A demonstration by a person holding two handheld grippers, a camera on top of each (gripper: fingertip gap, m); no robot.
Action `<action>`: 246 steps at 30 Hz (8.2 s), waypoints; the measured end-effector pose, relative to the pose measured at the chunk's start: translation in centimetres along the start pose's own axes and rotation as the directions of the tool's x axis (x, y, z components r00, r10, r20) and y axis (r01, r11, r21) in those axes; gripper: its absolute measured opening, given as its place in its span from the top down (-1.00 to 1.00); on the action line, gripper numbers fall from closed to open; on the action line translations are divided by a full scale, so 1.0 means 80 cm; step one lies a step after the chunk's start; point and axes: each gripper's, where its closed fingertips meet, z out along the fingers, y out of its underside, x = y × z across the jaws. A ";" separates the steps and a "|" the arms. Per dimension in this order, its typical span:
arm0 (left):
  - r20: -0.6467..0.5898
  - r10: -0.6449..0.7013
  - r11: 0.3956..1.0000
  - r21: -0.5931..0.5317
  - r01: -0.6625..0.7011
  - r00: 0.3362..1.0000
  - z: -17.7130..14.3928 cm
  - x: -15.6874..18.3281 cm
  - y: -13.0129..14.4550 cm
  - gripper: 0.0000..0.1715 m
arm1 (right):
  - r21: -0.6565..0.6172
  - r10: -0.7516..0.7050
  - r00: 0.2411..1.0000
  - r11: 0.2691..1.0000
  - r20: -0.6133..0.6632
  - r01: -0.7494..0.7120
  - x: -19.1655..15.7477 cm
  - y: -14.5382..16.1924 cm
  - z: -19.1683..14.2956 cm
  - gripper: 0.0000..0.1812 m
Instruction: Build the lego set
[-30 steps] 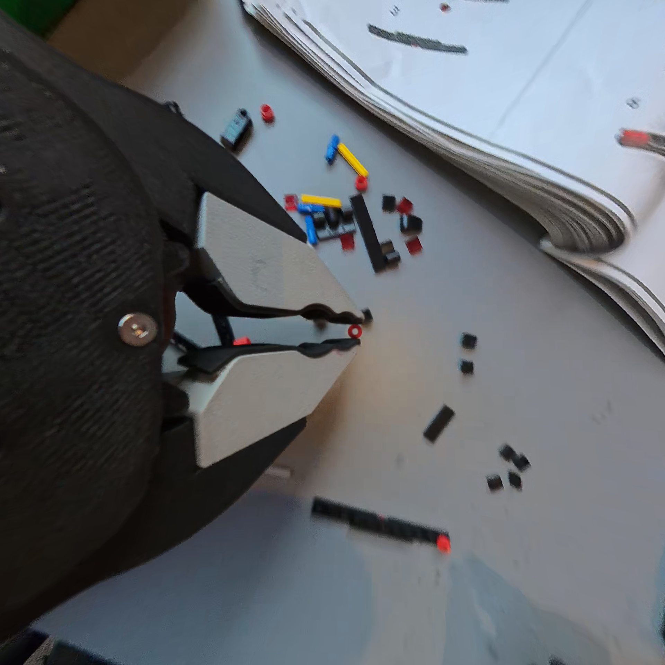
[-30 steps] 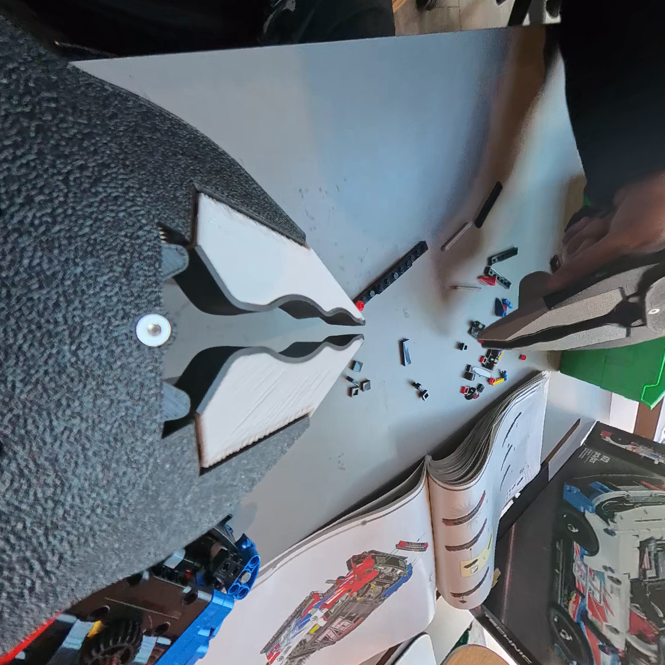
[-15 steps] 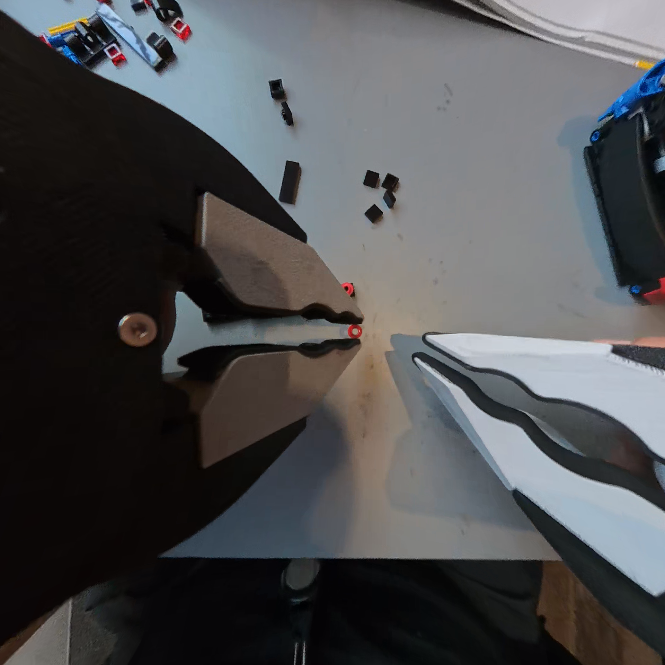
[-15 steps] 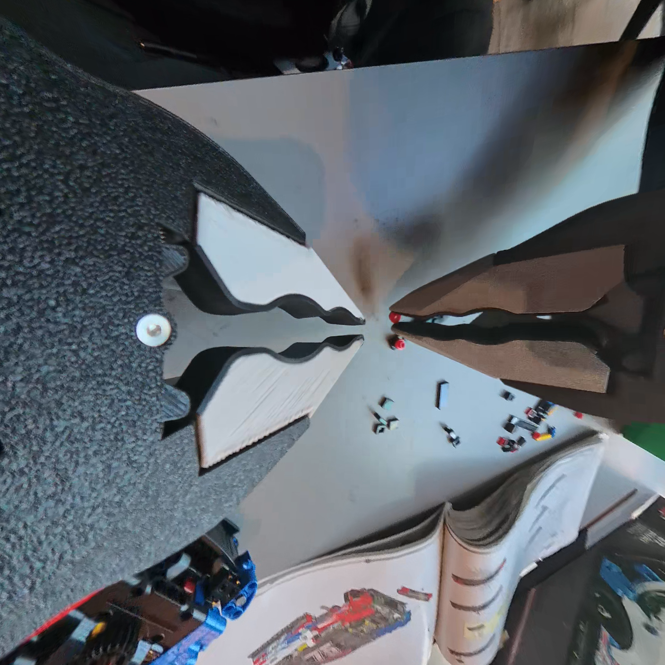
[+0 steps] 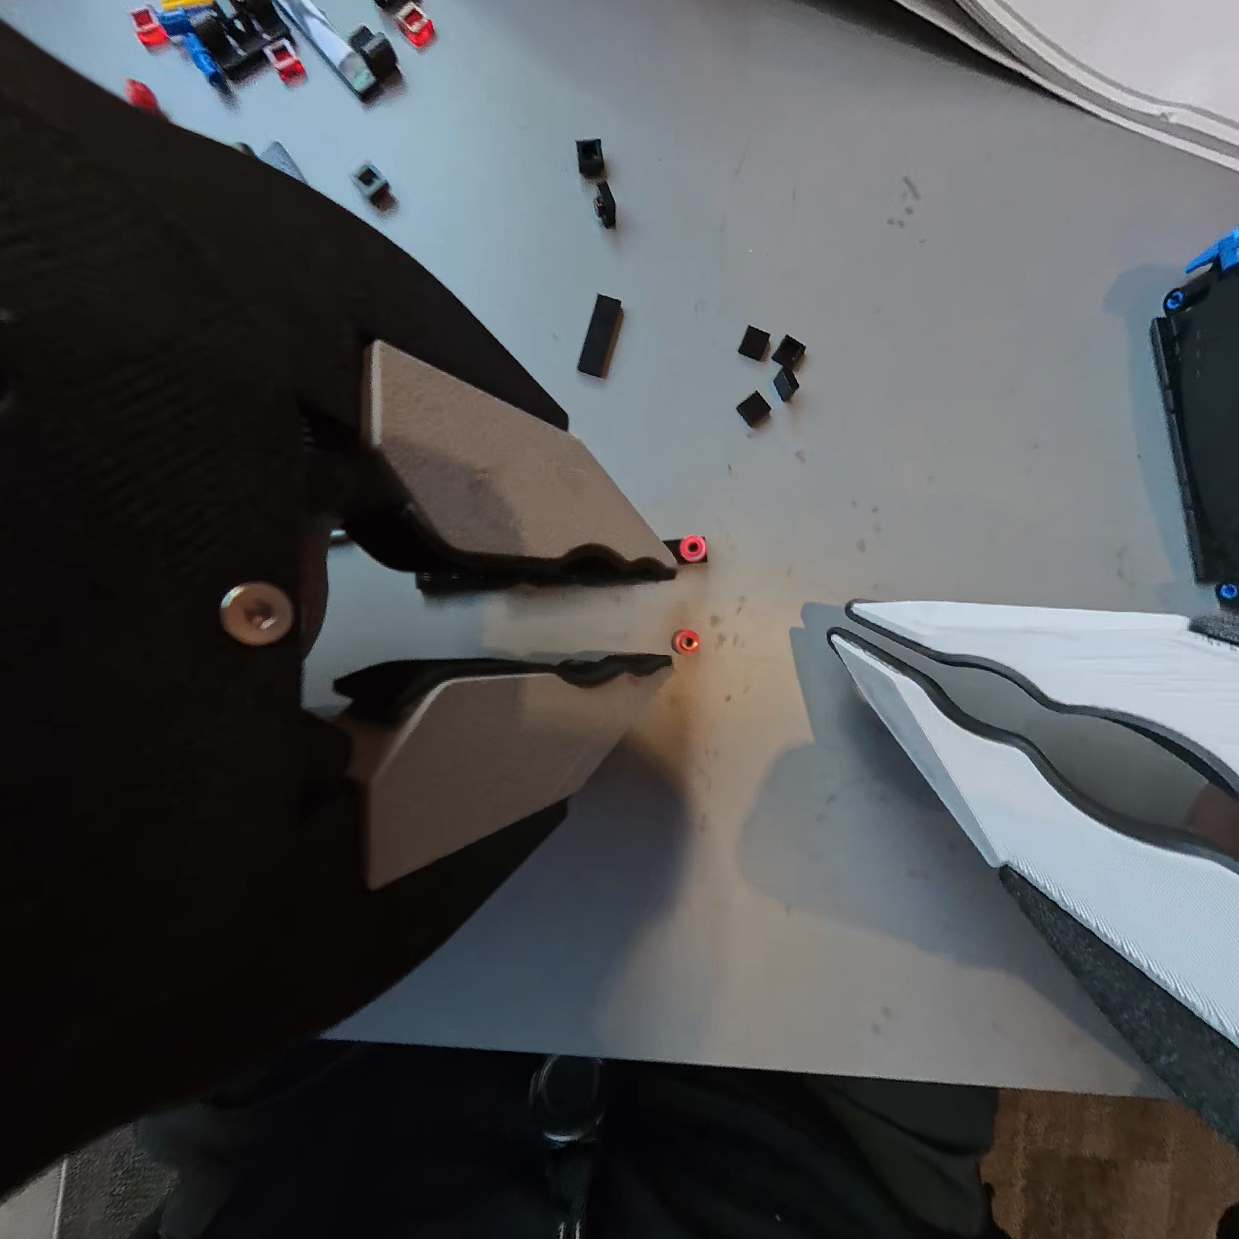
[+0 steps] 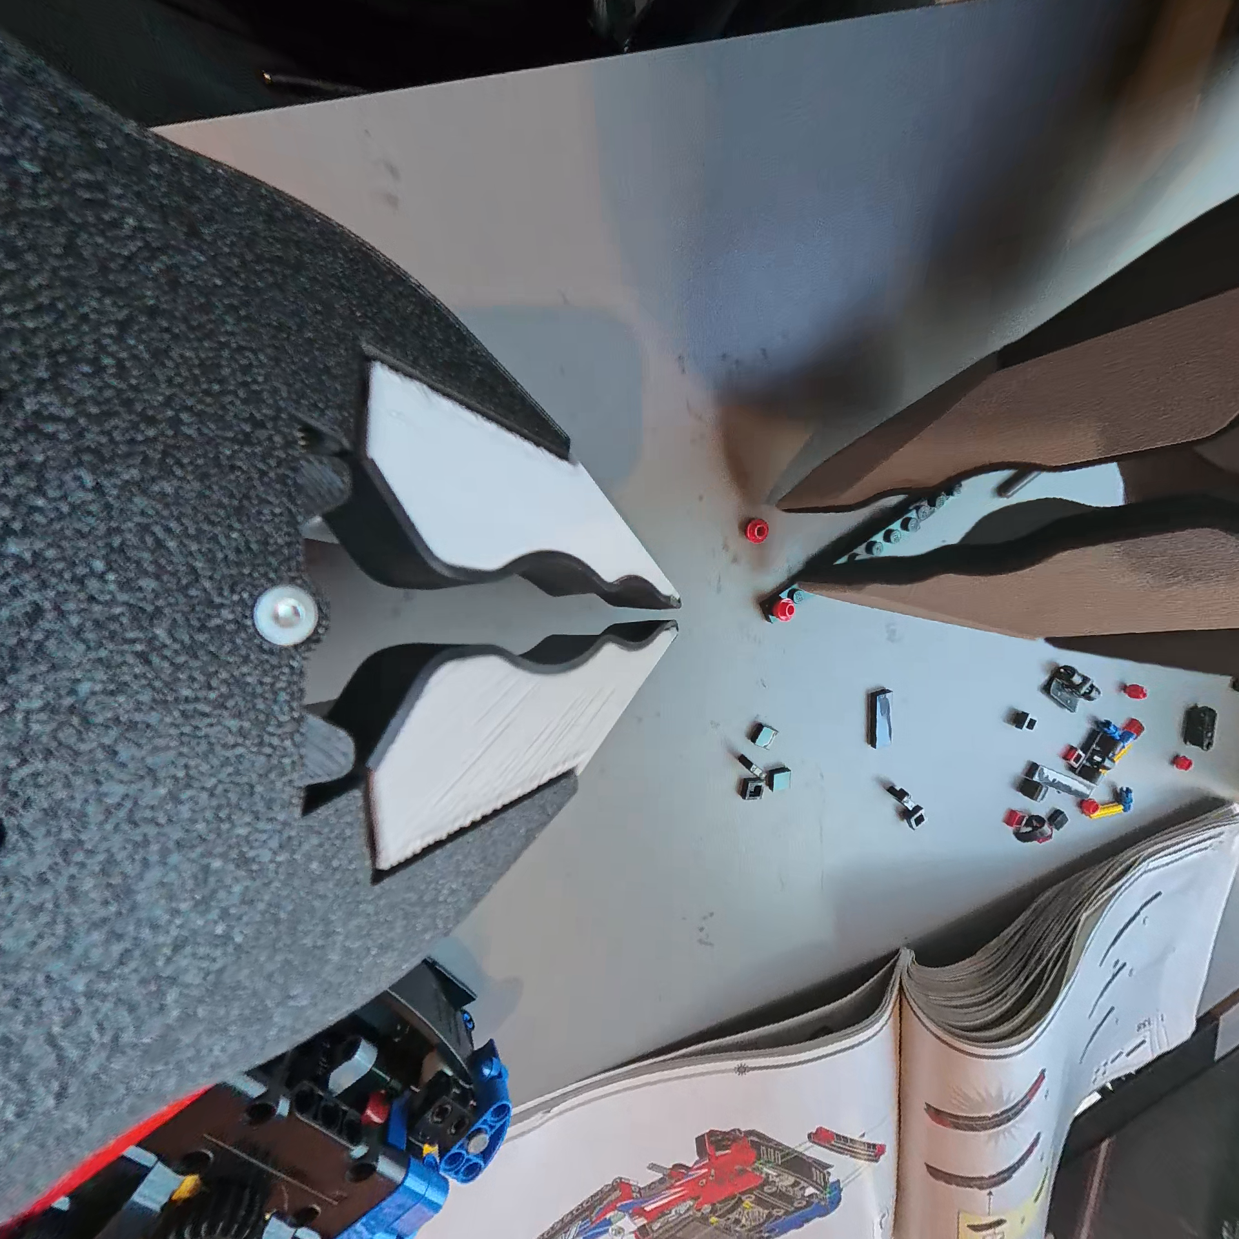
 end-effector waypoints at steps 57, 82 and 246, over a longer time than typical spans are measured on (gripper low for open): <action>-0.586 -0.302 0.864 0.165 0.475 0.752 -0.039 -0.014 -0.030 0.94 | 0.130 -0.487 0.866 0.857 -0.116 0.499 0.009 -0.059 0.010 0.91; -0.651 -0.266 0.860 0.173 0.480 0.711 -0.048 0.001 -0.038 0.94 | 0.233 -0.496 0.868 0.846 0.016 0.479 -0.007 -0.065 0.002 0.90; -0.113 -0.053 0.992 0.105 0.065 0.992 -0.004 -0.040 0.020 0.94 | -0.157 -0.165 0.952 0.965 0.259 0.210 0.005 -0.029 0.056 0.94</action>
